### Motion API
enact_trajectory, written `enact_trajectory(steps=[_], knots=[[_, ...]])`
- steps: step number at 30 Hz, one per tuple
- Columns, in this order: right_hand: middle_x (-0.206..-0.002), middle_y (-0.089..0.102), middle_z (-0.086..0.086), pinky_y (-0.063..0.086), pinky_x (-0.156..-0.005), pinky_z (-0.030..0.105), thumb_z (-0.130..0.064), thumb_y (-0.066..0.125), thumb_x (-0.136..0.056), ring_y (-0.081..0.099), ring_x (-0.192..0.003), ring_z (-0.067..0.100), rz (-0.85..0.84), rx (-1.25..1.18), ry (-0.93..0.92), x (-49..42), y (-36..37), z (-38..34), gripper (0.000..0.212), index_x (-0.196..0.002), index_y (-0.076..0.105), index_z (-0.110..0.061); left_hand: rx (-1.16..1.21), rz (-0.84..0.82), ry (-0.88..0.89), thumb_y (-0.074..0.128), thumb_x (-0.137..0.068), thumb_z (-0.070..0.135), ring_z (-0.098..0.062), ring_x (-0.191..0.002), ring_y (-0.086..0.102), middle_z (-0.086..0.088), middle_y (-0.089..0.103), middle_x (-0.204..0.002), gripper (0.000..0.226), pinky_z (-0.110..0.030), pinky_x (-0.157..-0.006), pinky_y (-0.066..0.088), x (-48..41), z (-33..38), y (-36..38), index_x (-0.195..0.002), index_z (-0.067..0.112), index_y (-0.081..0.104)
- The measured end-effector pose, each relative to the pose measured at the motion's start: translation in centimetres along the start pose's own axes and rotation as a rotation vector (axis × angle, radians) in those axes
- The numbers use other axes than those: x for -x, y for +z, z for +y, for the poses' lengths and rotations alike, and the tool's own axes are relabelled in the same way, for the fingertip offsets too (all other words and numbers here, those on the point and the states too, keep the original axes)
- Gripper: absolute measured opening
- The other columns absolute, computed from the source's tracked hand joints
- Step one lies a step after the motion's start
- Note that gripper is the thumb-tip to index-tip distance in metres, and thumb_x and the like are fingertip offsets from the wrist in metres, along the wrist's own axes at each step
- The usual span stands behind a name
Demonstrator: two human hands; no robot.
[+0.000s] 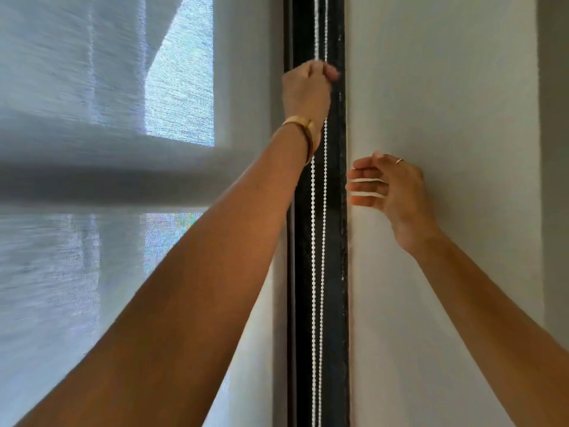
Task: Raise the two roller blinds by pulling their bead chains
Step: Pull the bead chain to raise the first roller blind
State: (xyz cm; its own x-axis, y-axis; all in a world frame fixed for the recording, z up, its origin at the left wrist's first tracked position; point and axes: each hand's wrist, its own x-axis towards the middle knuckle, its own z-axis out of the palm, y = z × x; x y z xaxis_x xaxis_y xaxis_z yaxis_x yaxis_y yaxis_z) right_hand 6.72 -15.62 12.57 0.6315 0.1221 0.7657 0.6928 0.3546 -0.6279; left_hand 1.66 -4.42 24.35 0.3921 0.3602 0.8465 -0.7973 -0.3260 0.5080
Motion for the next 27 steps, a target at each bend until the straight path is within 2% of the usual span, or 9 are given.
enact_trajectory(steps=[4, 8, 11, 14, 17, 19, 23, 25, 27], knots=[[-0.097, 0.073, 0.008, 0.06, -0.066, 0.027, -0.028, 0.042, -0.099, 0.072, -0.083, 0.021, -0.032, -0.007, 0.076, 0.4, 0.0, -0.5, 0.031, -0.097, 0.066, -0.01, 0.014, 0.051, 0.054, 0.029, -0.075, -0.008, -0.008, -0.048, 0.031, 0.005, 0.037, -0.053, 0.036, -0.018, -0.041, 0.025, 0.5, -0.1, -1.5, -0.056, 0.019, 0.044], [-0.101, 0.073, 0.011, 0.06, -0.072, 0.03, -0.026, 0.043, -0.098, 0.072, -0.09, 0.026, -0.048, -0.06, 0.116, 0.2, 0.4, -2.3, 0.03, -0.103, 0.066, -0.007, -0.028, -0.04, 0.2, 0.027, -0.073, -0.011, -0.008, -0.053, 0.034, 0.002, 0.037, -0.057, 0.037, -0.015, -0.048, 0.029, 2.7, -0.6, -2.8, -0.055, 0.019, 0.039], [-0.104, 0.073, 0.011, 0.059, -0.079, 0.034, -0.024, 0.045, -0.097, 0.071, -0.094, 0.027, -0.072, -0.057, 0.101, 0.3, 1.7, -3.8, 0.028, -0.105, 0.066, -0.008, -0.029, -0.094, 0.144, 0.03, -0.079, -0.01, -0.009, -0.054, 0.035, 0.007, 0.038, -0.057, 0.045, -0.02, -0.051, 0.029, 6.5, -3.5, -4.5, -0.055, 0.027, 0.042], [-0.109, 0.071, 0.01, 0.058, -0.084, 0.036, -0.026, 0.044, -0.098, 0.07, -0.098, 0.024, -0.133, -0.038, 0.105, 1.0, 3.9, -5.2, 0.031, -0.114, 0.063, -0.008, -0.057, -0.099, 0.061, 0.034, -0.083, -0.011, -0.003, -0.053, 0.033, 0.013, 0.041, -0.052, 0.047, -0.017, -0.052, 0.028, 12.2, -7.0, -6.6, -0.057, 0.027, 0.04], [-0.113, 0.069, 0.008, 0.058, -0.086, 0.038, -0.027, 0.039, -0.1, 0.067, -0.103, 0.025, -0.218, -0.02, 0.201, 2.1, 6.8, -6.5, 0.032, -0.117, 0.06, -0.011, -0.117, -0.156, -0.059, 0.037, -0.088, -0.005, -0.009, -0.058, 0.036, 0.009, 0.041, -0.058, 0.04, -0.023, -0.056, 0.031, 19.5, -9.7, -8.5, -0.06, 0.024, 0.041], [-0.109, 0.069, 0.005, 0.056, -0.086, 0.041, -0.028, 0.034, -0.101, 0.068, -0.099, 0.023, -0.253, -0.061, 0.26, 2.6, 8.5, -7.3, 0.034, -0.118, 0.058, -0.011, -0.124, -0.198, -0.138, 0.036, -0.09, -0.005, -0.006, -0.058, 0.037, 0.006, 0.041, -0.059, 0.039, -0.018, -0.057, 0.033, 24.4, -10.8, -9.3, -0.062, 0.021, 0.042], [-0.104, 0.068, 0.004, 0.057, -0.08, 0.039, -0.031, 0.029, -0.103, 0.068, -0.088, 0.021, -0.175, -0.199, 0.273, 3.0, 10.2, -9.3, 0.037, -0.118, 0.056, -0.011, -0.13, -0.302, -0.344, 0.033, -0.085, -0.012, -0.005, -0.058, 0.037, 0.012, 0.04, -0.056, 0.038, -0.014, -0.057, 0.034, 34.1, -12.3, -11.0, -0.062, 0.018, 0.042], [-0.101, 0.071, 0.003, 0.058, -0.066, 0.028, -0.03, 0.028, -0.103, 0.069, -0.077, 0.016, -0.088, -0.216, 0.209, 2.0, 10.4, -10.8, 0.037, -0.116, 0.057, -0.012, -0.154, -0.358, -0.438, 0.034, -0.082, -0.005, -0.009, -0.059, 0.035, 0.012, 0.04, -0.056, 0.037, -0.017, -0.057, 0.031, 38.0, -13.1, -11.8, -0.059, 0.024, 0.041], [-0.089, 0.07, 0.002, 0.046, -0.049, 0.019, -0.025, 0.031, -0.102, 0.06, -0.055, 0.008, -0.003, -0.212, 0.138, 0.7, 10.5, -12.2, 0.032, -0.107, 0.059, -0.01, -0.168, -0.402, -0.532, 0.036, -0.08, 0.003, -0.01, -0.058, 0.035, 0.011, 0.041, -0.056, 0.034, -0.022, -0.056, 0.03, 41.3, -13.6, -12.8, -0.057, 0.028, 0.042]])
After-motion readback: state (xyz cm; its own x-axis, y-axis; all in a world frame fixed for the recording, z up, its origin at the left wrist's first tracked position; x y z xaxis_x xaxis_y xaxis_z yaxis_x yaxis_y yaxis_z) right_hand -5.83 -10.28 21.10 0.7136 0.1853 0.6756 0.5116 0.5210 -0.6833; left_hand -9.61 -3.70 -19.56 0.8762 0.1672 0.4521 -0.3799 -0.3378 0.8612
